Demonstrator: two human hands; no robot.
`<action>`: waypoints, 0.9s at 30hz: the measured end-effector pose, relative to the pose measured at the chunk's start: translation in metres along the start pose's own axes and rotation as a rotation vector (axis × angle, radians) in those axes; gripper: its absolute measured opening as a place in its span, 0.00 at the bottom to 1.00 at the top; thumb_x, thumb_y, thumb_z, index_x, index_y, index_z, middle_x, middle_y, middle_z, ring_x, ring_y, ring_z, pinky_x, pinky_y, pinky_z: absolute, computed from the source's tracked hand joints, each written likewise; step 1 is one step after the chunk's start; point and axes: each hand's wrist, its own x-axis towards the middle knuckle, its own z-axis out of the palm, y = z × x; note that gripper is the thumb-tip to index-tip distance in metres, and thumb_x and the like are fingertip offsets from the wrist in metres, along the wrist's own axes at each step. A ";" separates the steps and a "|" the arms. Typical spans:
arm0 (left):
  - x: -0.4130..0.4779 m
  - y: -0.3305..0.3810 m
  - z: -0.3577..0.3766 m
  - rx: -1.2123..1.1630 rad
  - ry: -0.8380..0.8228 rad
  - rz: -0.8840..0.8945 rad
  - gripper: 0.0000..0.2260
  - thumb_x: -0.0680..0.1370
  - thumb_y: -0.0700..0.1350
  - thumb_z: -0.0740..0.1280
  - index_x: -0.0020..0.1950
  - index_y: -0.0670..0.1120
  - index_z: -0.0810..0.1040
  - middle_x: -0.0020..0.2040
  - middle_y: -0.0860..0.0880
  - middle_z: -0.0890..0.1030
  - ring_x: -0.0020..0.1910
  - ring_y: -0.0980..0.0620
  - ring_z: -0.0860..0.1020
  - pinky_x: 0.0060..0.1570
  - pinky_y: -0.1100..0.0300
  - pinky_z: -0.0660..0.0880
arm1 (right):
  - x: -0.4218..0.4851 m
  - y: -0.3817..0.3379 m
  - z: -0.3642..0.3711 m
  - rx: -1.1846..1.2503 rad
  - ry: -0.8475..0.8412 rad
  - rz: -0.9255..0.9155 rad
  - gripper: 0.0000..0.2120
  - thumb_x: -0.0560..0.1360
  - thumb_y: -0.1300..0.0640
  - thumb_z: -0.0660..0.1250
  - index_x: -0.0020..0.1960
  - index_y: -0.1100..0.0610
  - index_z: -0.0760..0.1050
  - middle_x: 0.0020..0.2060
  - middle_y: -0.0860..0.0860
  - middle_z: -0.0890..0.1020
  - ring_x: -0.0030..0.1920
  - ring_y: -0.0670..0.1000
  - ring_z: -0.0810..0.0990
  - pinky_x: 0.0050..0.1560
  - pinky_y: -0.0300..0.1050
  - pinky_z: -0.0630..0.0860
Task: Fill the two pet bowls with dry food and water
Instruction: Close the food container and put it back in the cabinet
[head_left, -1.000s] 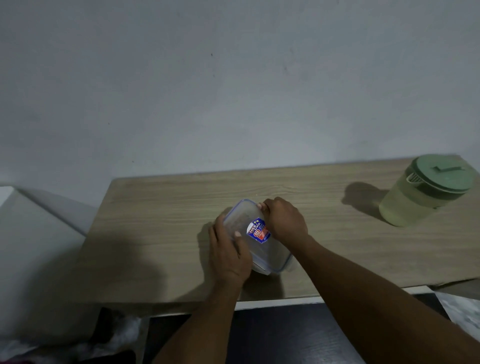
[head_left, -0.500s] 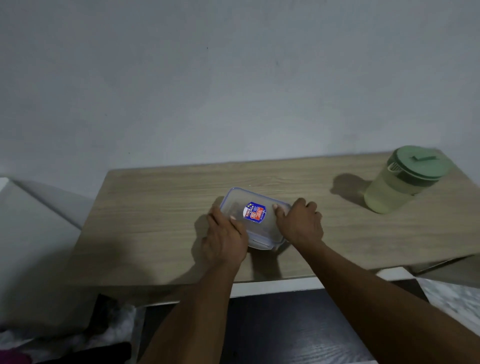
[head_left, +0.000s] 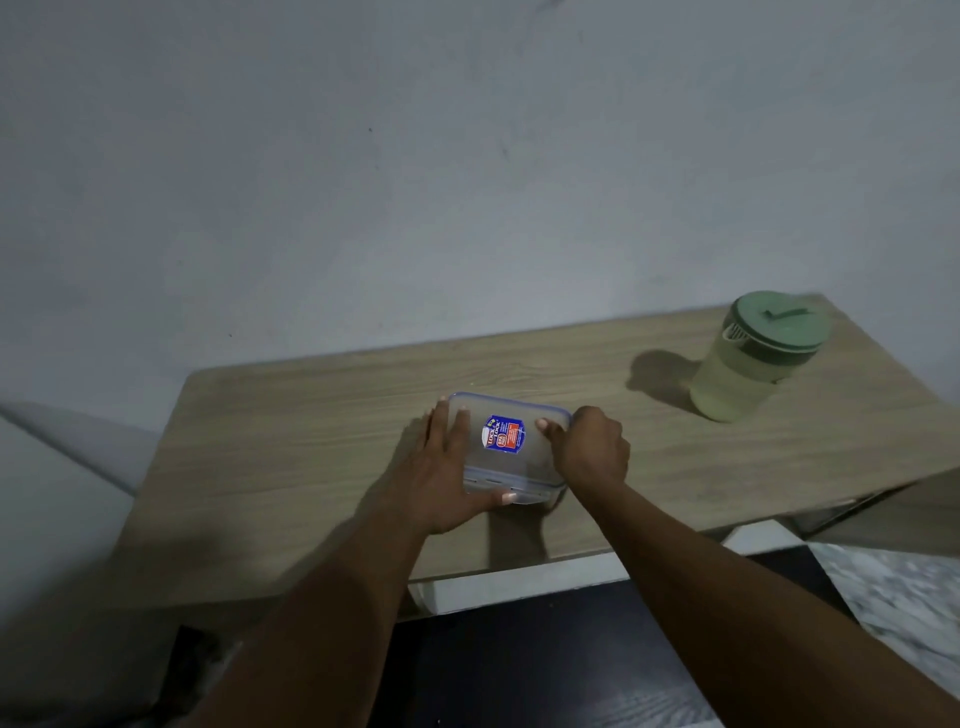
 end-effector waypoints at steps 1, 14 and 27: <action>0.002 0.001 0.003 0.006 -0.007 -0.020 0.57 0.67 0.75 0.64 0.81 0.49 0.36 0.80 0.47 0.32 0.79 0.45 0.35 0.78 0.44 0.48 | 0.001 -0.001 0.000 0.016 -0.010 0.010 0.17 0.78 0.43 0.69 0.50 0.57 0.74 0.42 0.52 0.77 0.41 0.52 0.76 0.40 0.45 0.70; -0.002 0.015 0.015 0.049 0.102 -0.122 0.52 0.72 0.72 0.62 0.81 0.48 0.38 0.80 0.45 0.34 0.80 0.40 0.40 0.76 0.46 0.53 | 0.008 0.001 0.002 0.037 -0.031 -0.017 0.19 0.79 0.43 0.68 0.56 0.59 0.76 0.45 0.52 0.77 0.43 0.52 0.74 0.40 0.45 0.68; -0.012 0.017 -0.007 -0.624 0.108 -0.234 0.45 0.72 0.58 0.75 0.81 0.49 0.54 0.79 0.50 0.61 0.75 0.51 0.63 0.62 0.65 0.61 | 0.009 0.008 0.004 0.052 -0.116 0.000 0.27 0.78 0.37 0.64 0.61 0.59 0.72 0.56 0.57 0.80 0.55 0.59 0.80 0.50 0.52 0.78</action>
